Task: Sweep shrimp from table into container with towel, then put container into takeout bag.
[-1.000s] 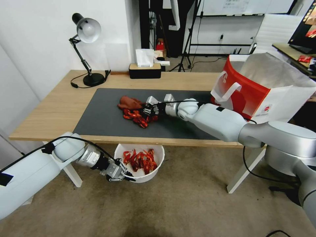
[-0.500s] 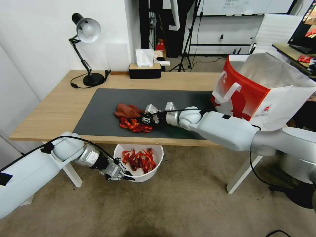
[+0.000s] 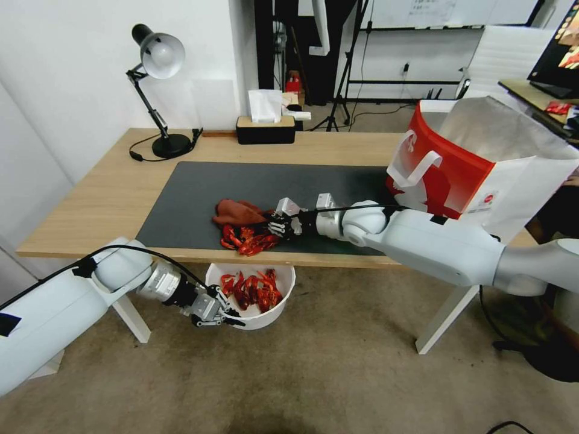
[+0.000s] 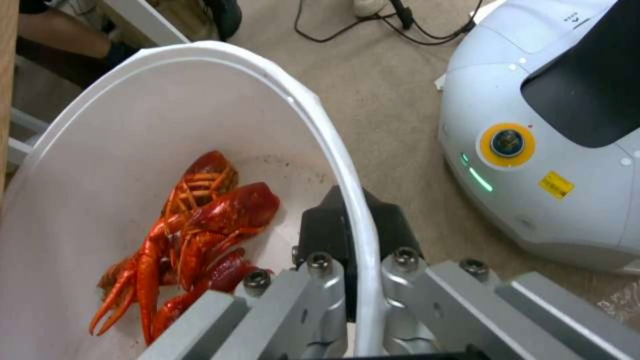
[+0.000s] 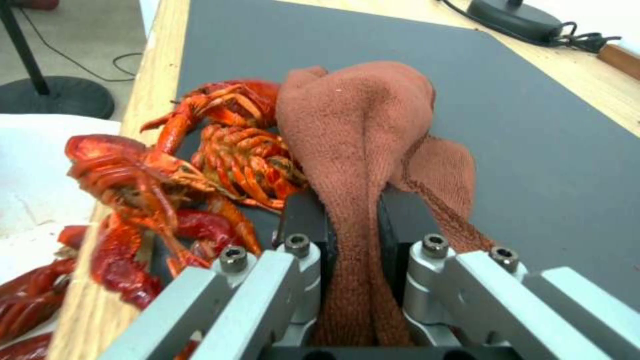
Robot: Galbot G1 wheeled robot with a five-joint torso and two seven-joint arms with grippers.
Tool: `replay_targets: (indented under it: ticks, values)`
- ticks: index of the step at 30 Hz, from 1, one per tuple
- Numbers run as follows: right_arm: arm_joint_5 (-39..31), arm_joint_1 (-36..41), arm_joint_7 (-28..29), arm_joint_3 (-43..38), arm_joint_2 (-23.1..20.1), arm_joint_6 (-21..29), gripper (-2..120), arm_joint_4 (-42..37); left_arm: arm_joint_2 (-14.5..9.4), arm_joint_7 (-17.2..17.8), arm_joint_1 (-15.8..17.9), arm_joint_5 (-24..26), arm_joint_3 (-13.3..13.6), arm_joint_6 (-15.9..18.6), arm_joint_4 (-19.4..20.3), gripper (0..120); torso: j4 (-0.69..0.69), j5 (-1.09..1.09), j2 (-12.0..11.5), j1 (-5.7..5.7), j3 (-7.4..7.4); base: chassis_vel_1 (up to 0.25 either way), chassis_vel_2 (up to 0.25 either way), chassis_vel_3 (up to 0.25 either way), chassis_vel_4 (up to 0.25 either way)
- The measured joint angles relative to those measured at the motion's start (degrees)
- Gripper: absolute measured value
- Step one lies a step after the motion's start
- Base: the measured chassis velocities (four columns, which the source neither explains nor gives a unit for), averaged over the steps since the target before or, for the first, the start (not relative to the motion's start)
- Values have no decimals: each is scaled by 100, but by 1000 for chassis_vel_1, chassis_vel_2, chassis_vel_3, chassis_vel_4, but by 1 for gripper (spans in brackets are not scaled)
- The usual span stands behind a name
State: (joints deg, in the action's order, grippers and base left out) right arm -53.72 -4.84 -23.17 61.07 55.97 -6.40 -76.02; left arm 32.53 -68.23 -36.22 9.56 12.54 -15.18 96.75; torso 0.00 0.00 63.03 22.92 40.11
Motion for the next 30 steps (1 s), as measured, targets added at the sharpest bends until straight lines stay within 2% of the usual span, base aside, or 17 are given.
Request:
replay_targets:
  ticks: [16,30]
  values:
    - [-70,-189,-201,180,-379,-51,10,-524,-1,7,130,14,100,20,1,0,0,0,0,0,0,0,0,0,0]
    - [-70,-197,-199,281,-509,-39,10,-868,-22,11,142,47,87,23,7,0,0,0,0,0,0,0,0,0,0]
